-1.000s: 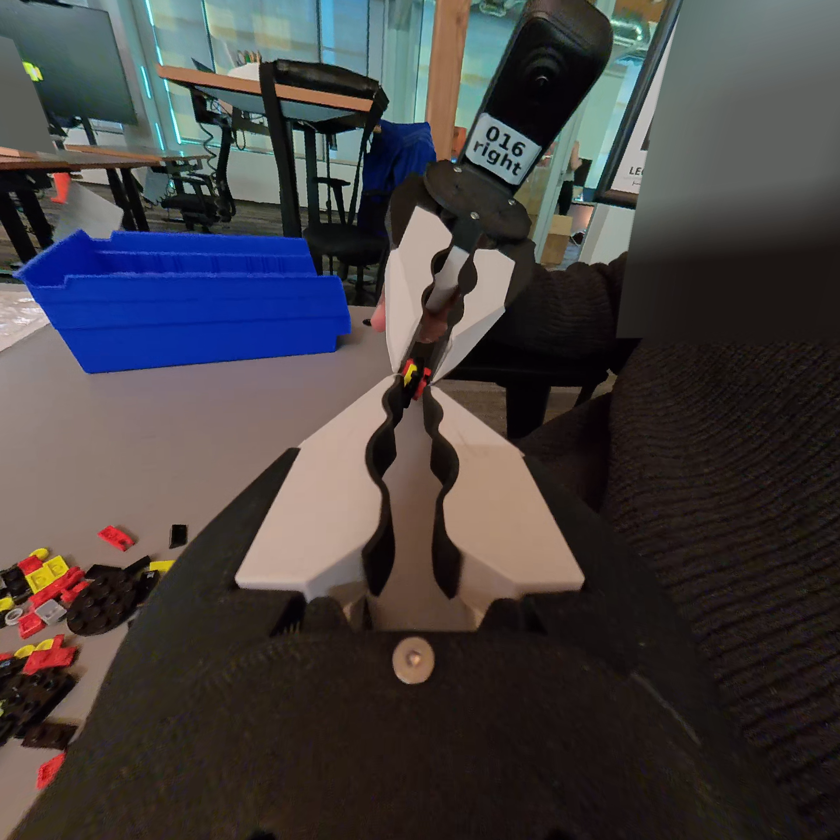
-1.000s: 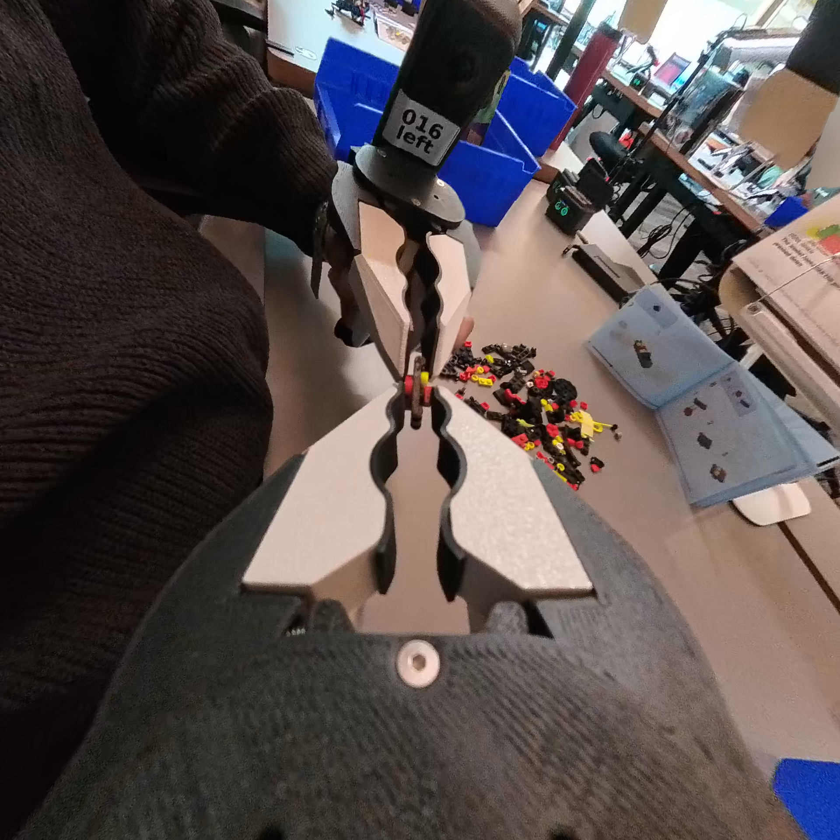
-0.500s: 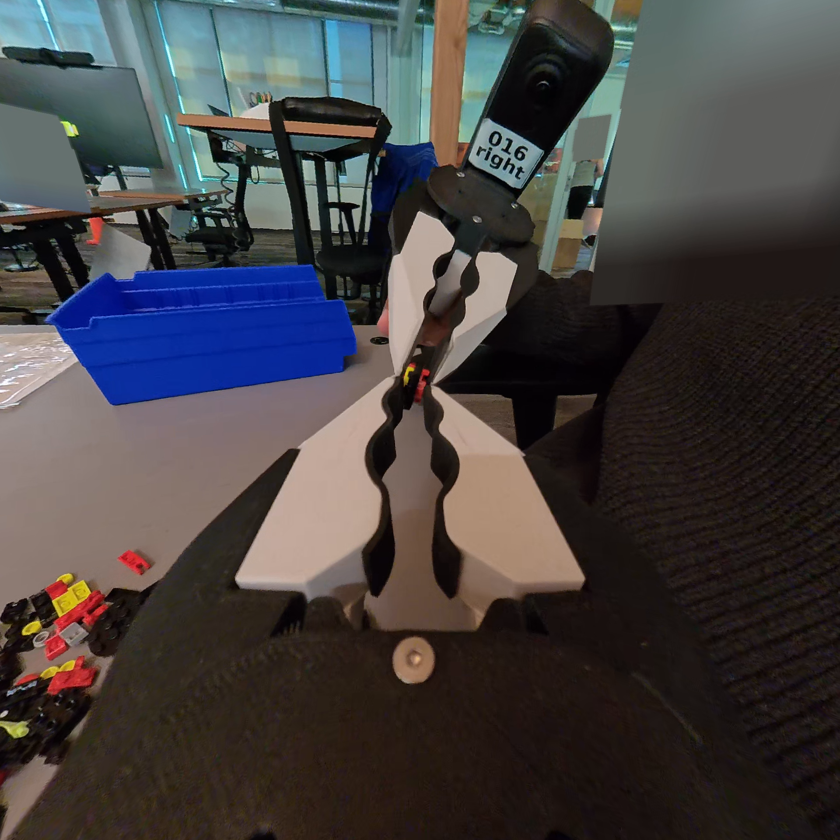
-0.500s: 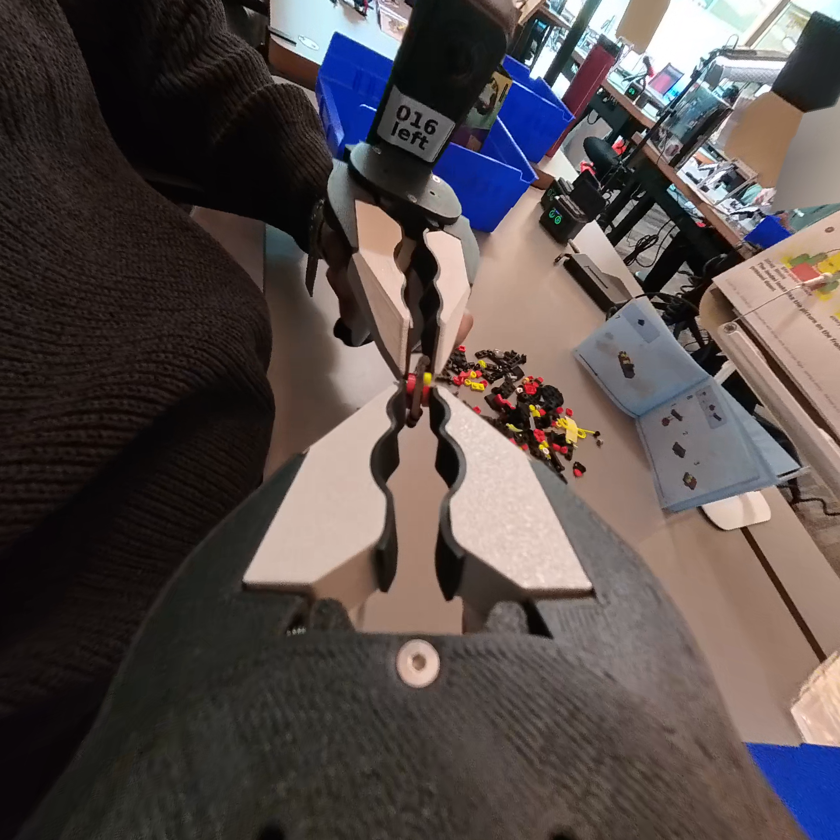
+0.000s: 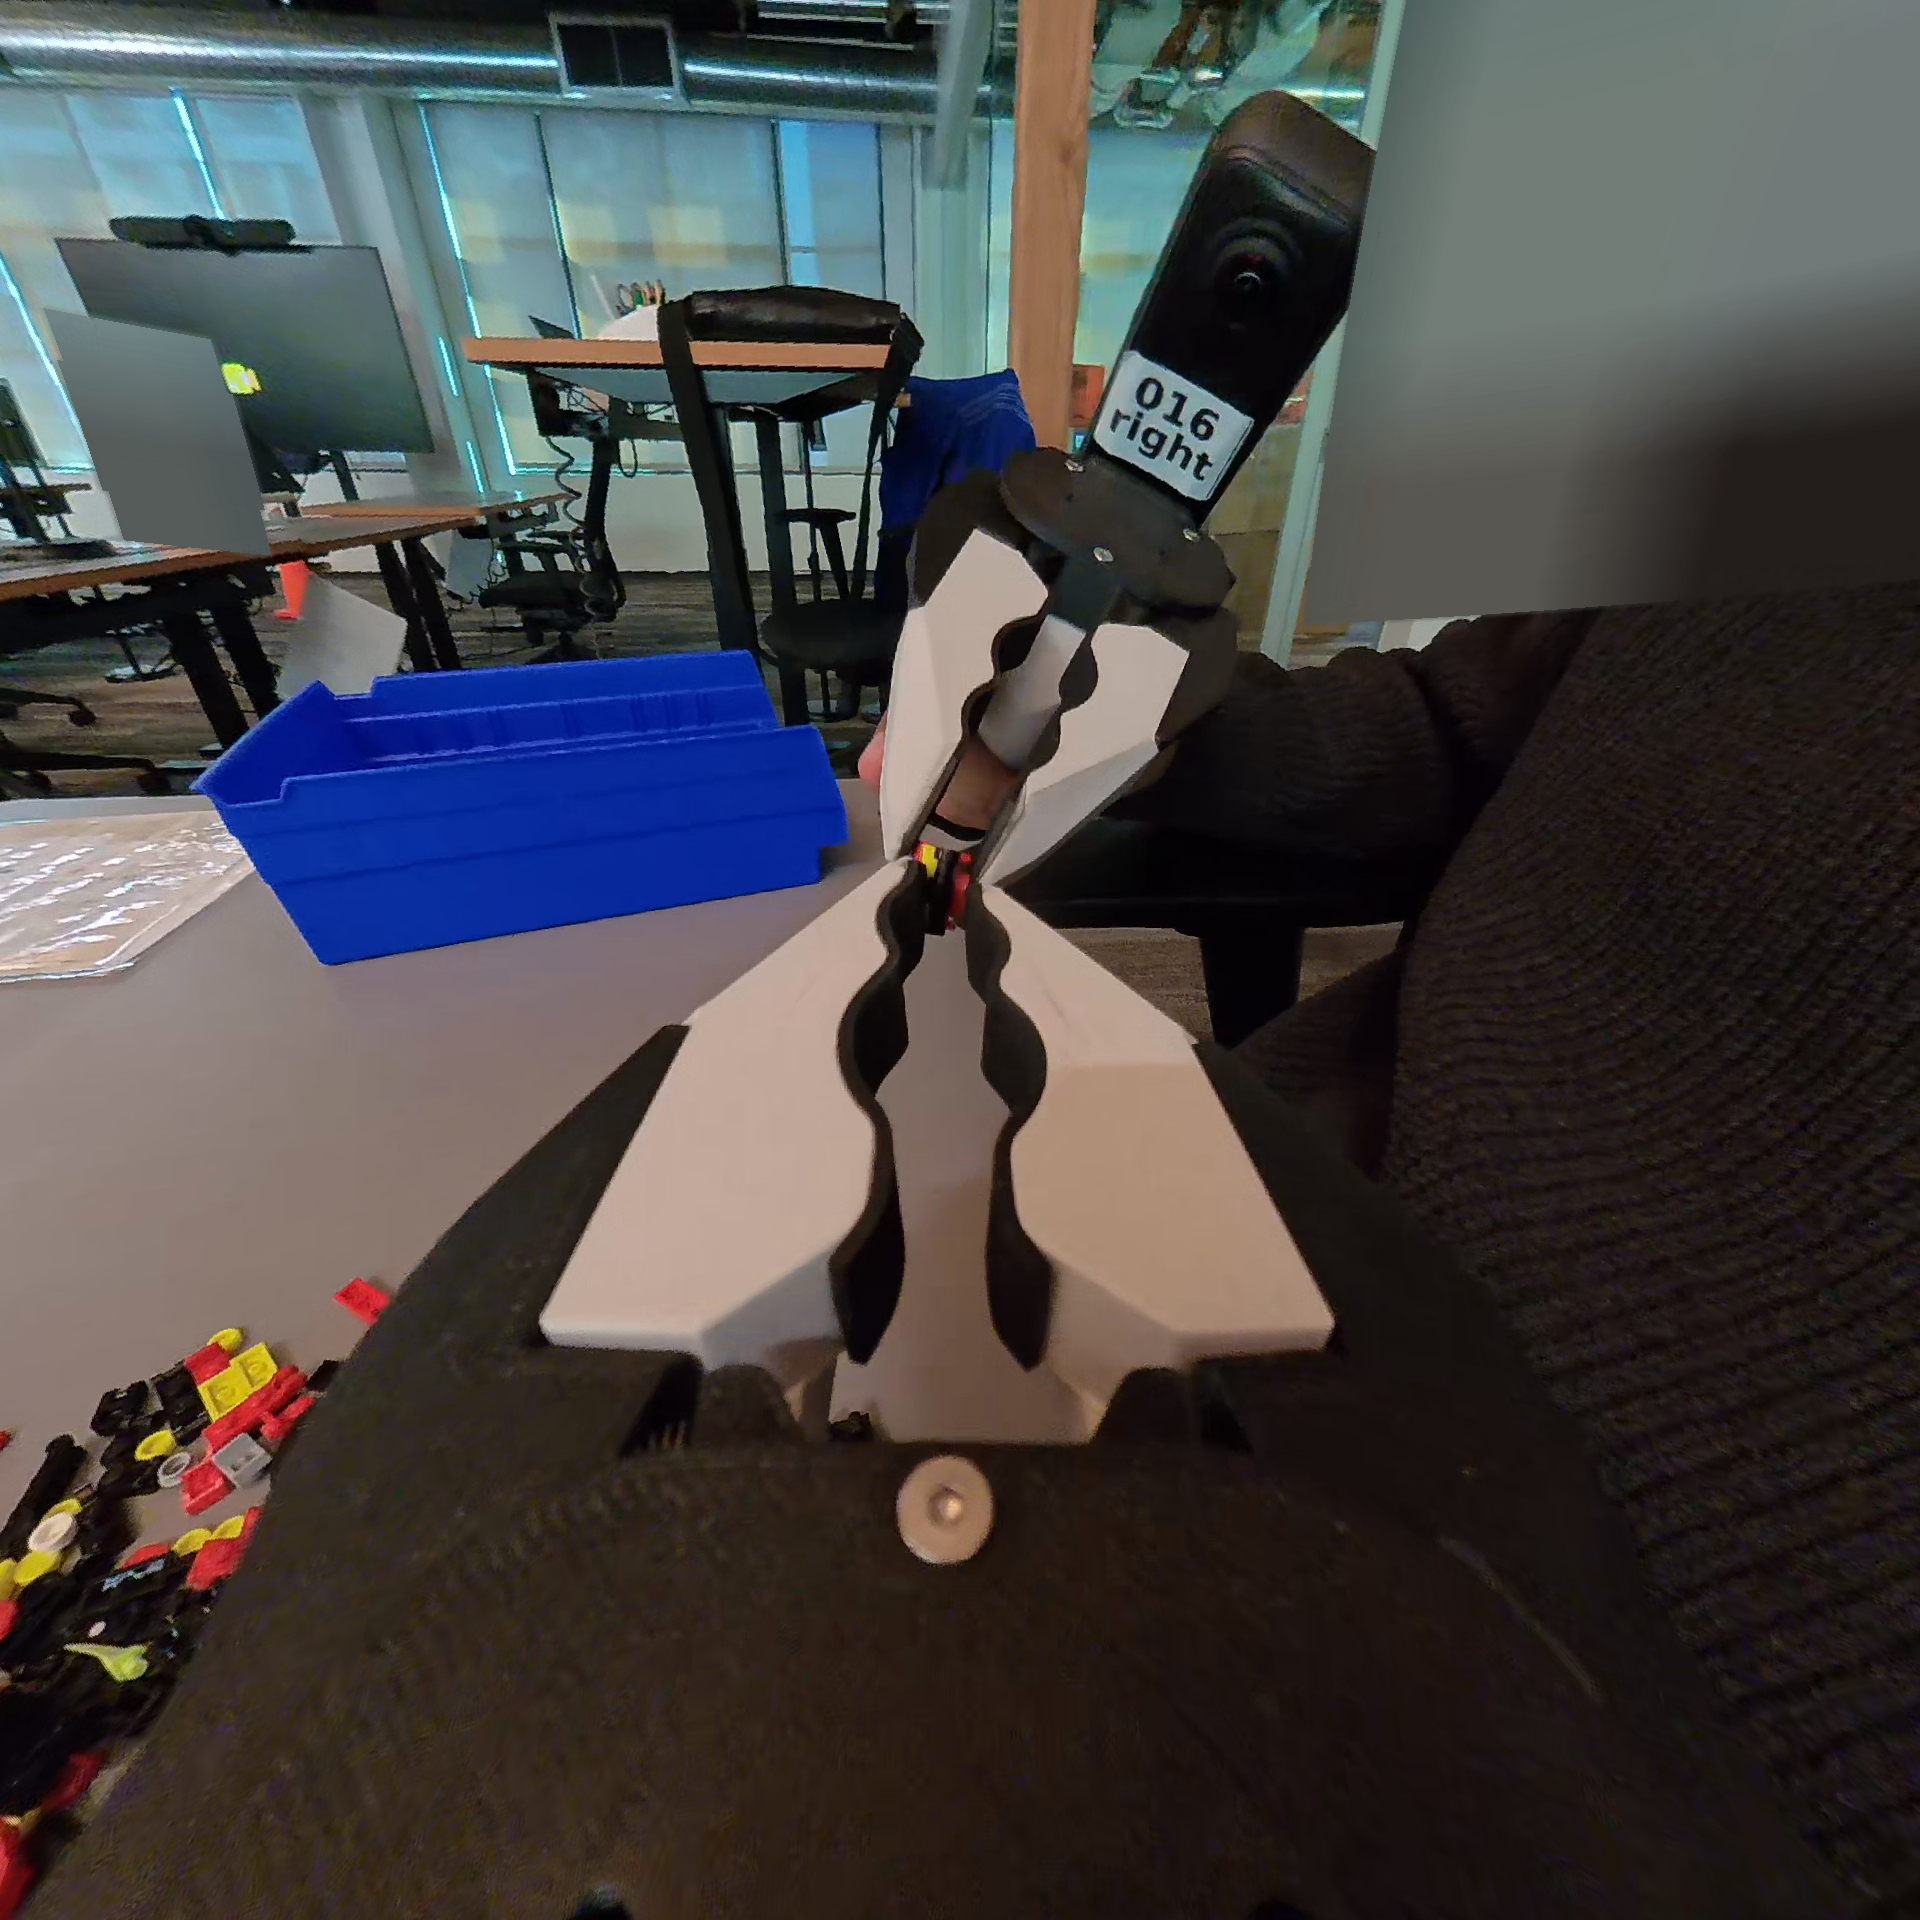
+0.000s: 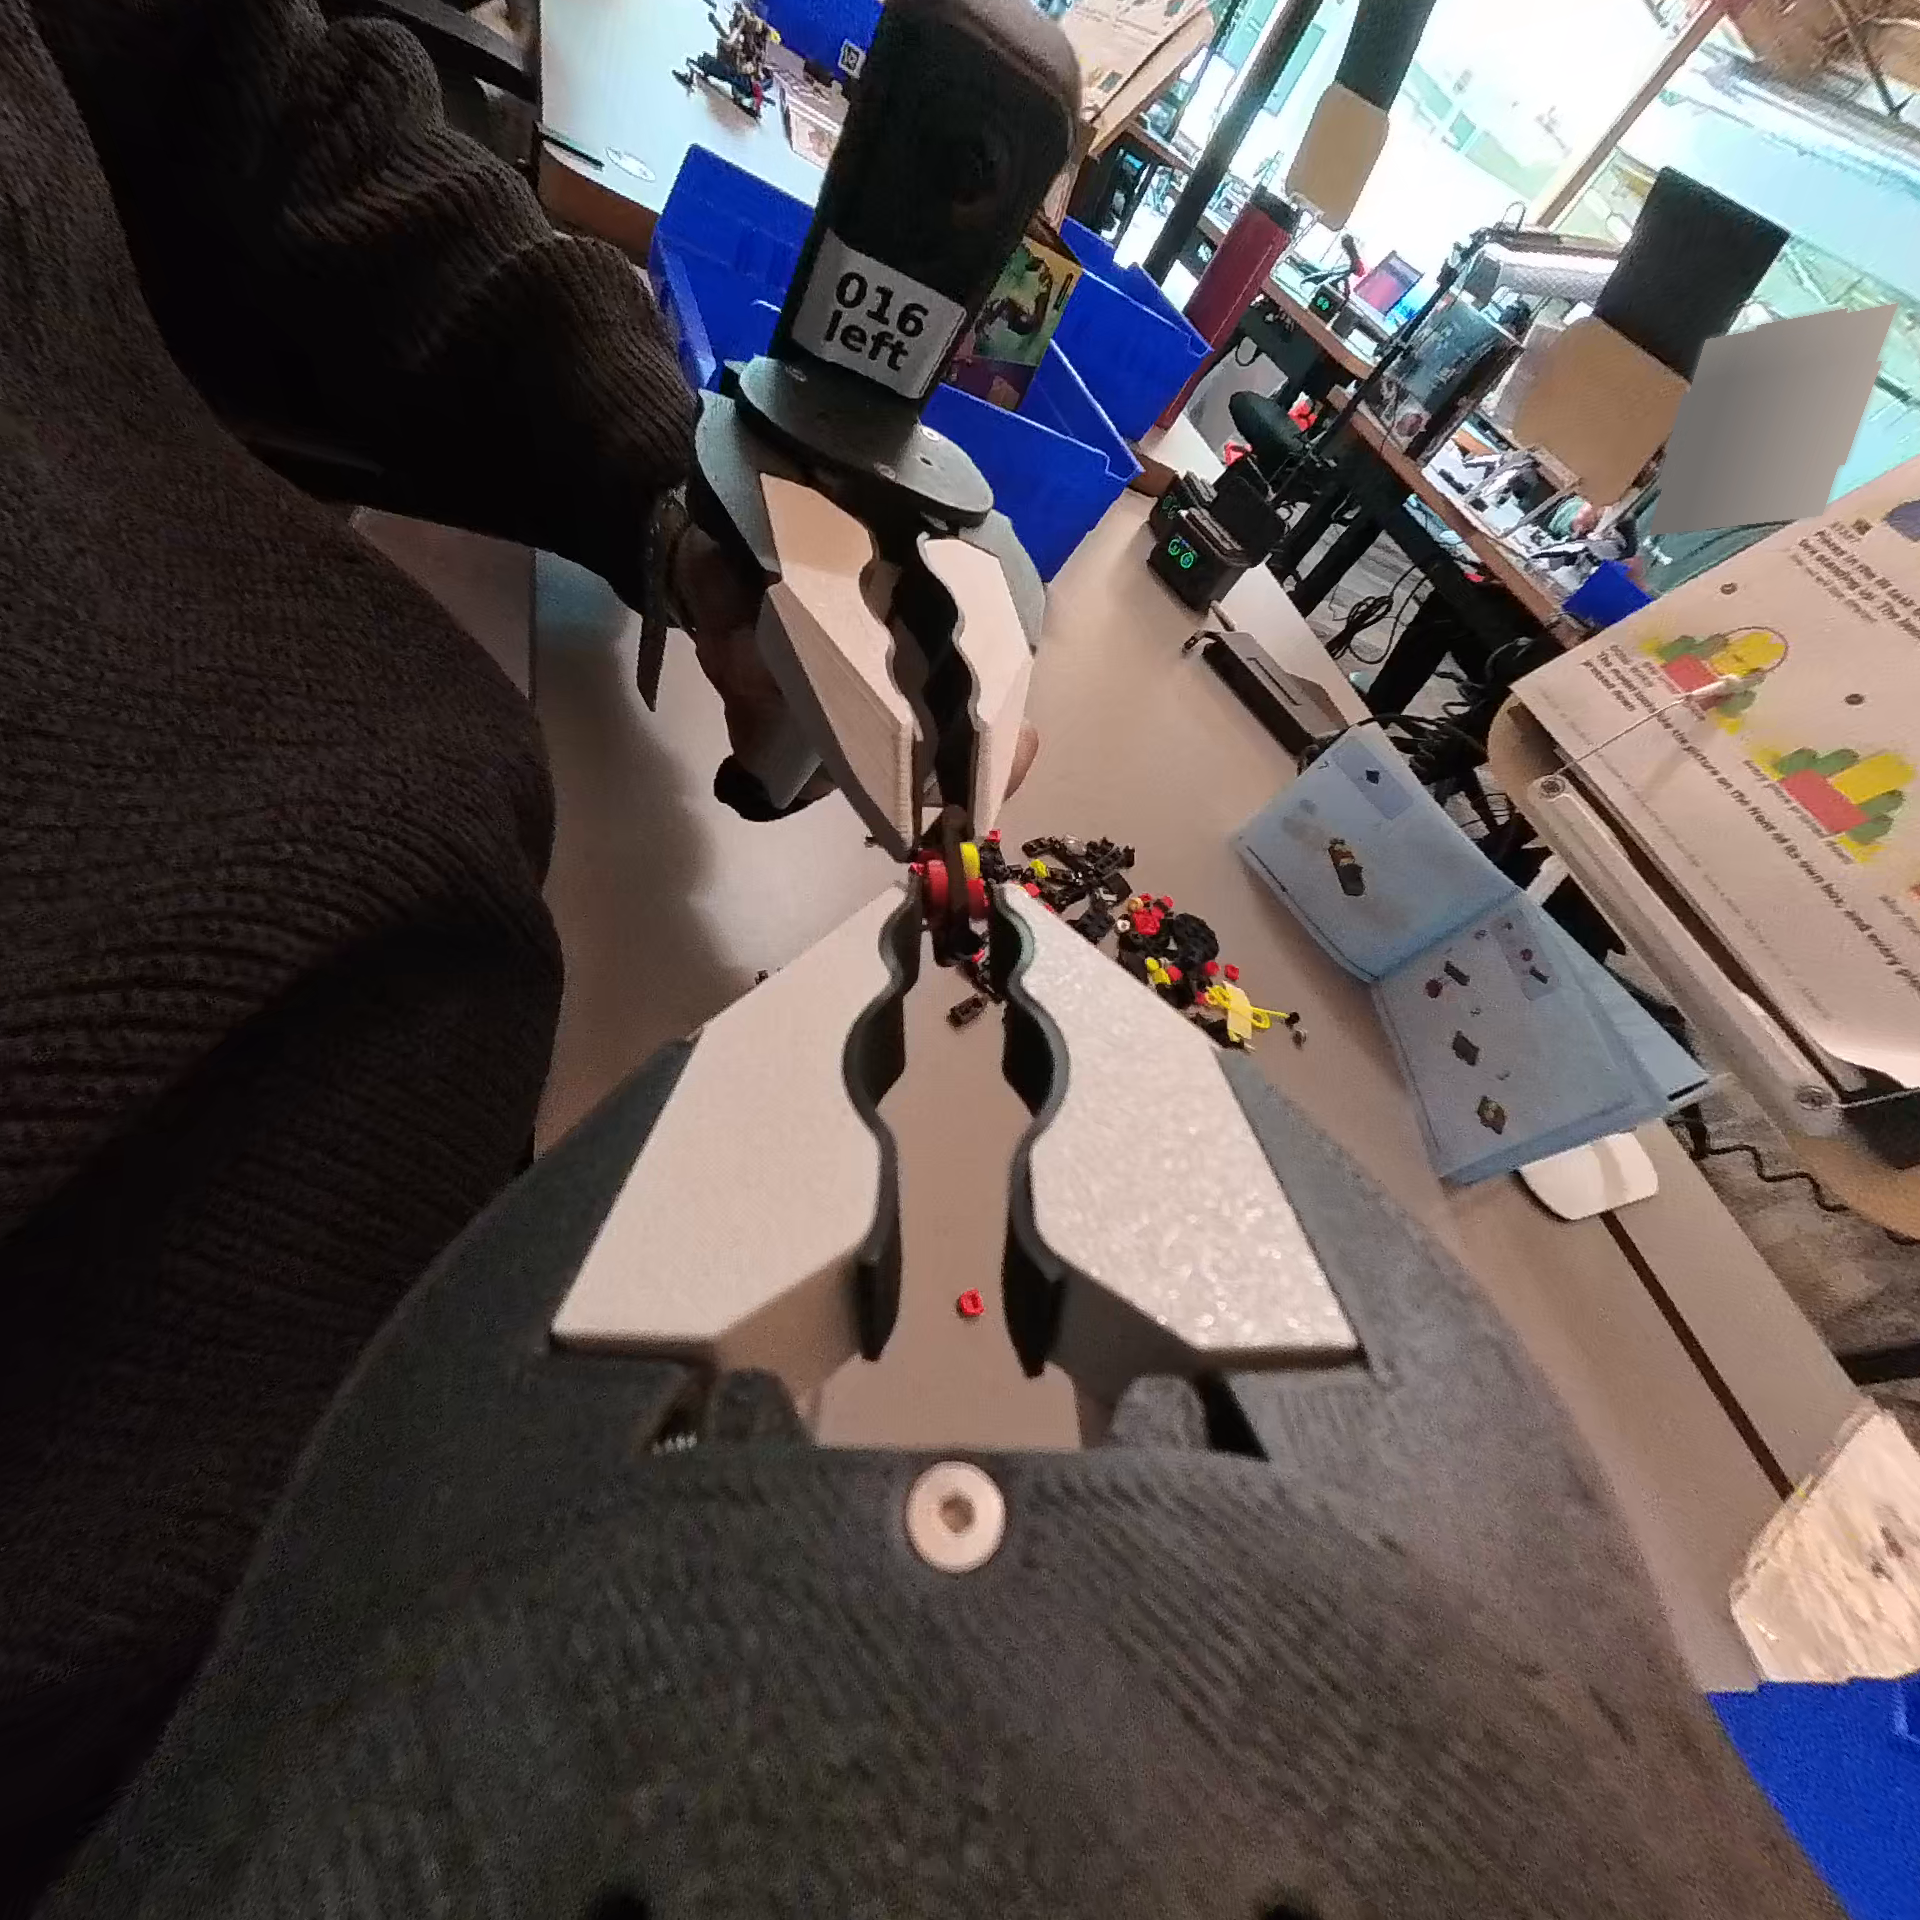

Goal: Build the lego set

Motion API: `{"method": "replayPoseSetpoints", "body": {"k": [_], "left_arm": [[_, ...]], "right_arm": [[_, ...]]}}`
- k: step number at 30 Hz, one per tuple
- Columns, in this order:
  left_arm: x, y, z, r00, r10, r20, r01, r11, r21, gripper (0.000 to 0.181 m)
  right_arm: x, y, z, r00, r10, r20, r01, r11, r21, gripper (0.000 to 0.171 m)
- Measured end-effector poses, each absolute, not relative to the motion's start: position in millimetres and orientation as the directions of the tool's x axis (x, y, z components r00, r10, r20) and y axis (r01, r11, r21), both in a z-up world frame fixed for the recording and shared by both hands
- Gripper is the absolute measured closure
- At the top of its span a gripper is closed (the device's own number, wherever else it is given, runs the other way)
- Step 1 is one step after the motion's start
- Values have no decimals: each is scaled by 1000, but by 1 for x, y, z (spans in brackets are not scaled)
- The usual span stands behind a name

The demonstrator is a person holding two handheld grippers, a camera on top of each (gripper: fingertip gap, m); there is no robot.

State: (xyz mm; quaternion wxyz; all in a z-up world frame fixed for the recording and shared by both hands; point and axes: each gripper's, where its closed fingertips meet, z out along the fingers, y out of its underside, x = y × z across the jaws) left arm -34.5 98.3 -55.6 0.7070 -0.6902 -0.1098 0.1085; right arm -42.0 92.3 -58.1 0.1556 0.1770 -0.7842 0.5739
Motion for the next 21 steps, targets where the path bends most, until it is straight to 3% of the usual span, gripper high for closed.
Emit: {"method": "replayPoseSetpoints", "body": {"k": [21], "left_arm": [[-26,102,-61,966,259,-21,-19,-10,-1000,179]], "right_arm": [[-37,97,-67,-876,-183,447,-483,314,-817,162]]}}
